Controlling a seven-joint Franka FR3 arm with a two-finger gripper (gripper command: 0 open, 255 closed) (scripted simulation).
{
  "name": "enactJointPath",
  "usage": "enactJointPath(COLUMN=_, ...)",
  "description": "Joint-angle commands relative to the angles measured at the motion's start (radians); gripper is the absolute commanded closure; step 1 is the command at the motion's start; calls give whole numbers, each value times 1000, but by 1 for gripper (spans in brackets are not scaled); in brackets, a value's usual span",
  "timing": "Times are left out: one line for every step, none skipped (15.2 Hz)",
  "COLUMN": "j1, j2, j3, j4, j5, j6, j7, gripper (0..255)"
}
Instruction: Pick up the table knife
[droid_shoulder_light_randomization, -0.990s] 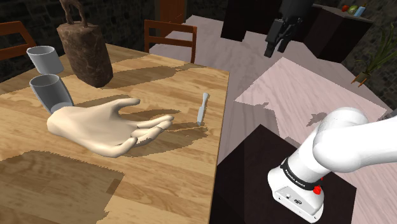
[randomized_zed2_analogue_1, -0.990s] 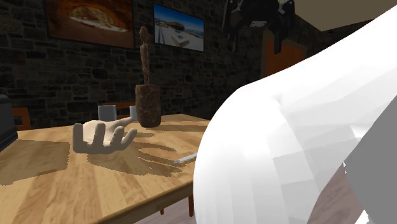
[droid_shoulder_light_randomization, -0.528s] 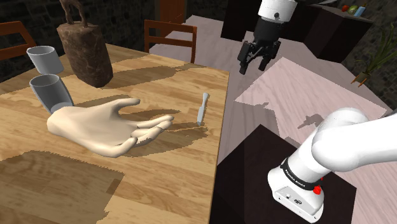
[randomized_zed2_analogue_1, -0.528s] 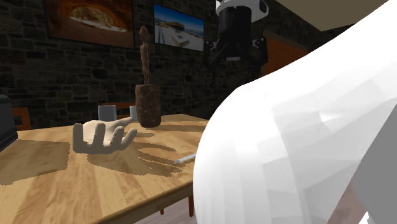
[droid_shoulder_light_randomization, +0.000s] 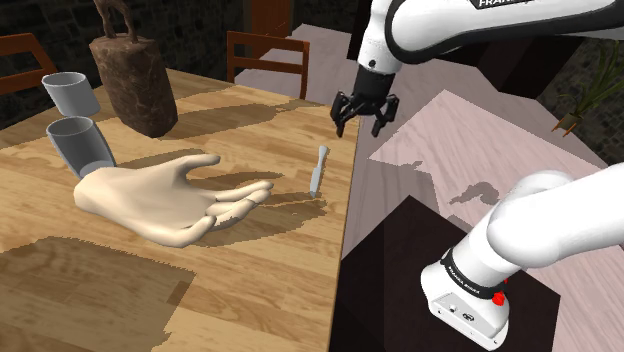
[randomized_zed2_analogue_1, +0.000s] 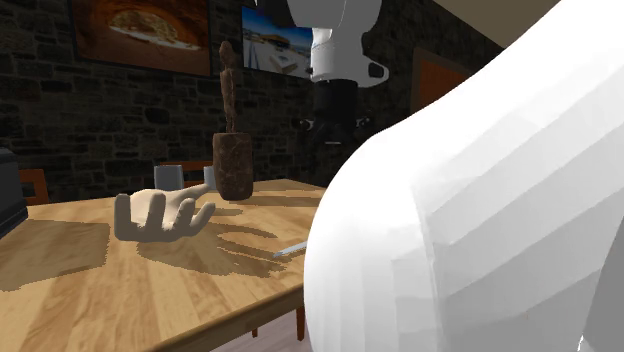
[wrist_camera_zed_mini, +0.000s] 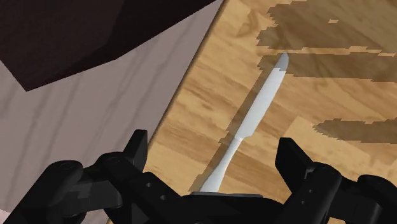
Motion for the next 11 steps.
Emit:
enactJointPath(j1=-13, j2=57, j3=37, j4=-16, j5=12, j6=80, j7=89, gripper=0)
enactJointPath(j1=-22, j2=92, j3=54, j4=-14, j5=14, j6=115, j7=131, gripper=0)
enactJointPath(j1=-31, j2=127, j3=70, j4=-11, j5=14, j6=149, j7=173, gripper=0)
enactJointPath(j1=-40, j2=165, j3=86, j4=-6, j5=11, j6=183, j7=216, gripper=0)
enactJointPath(j1=-50, j2=203, j3=101, j4=1, j5=7, j6=216, j7=259, gripper=0)
enactJointPath(j1=-60, j2=242, j3=116, j4=9, j5=0, j6=249, j7=304, gripper=0)
enactJointPath(j1=-70, j2=283, j3=130, j4=18, j5=-9, j6=280, j7=349, gripper=0)
enactJointPath(j1=-80, j2=324, j3=142, j4=30, j5=-21, j6=311, j7=396, gripper=0)
enactJointPath(j1=-89, j2=366, j3=153, j4=42, j5=-35, j6=340, j7=443, gripper=0)
enactJointPath(j1=-88, j2=366, j3=152, j4=42, j5=-36, j6=341, j7=443, gripper=0)
enactJointPath(j1=-89, j2=375, j3=153, j4=36, j5=-38, j6=355, j7=446, gripper=0)
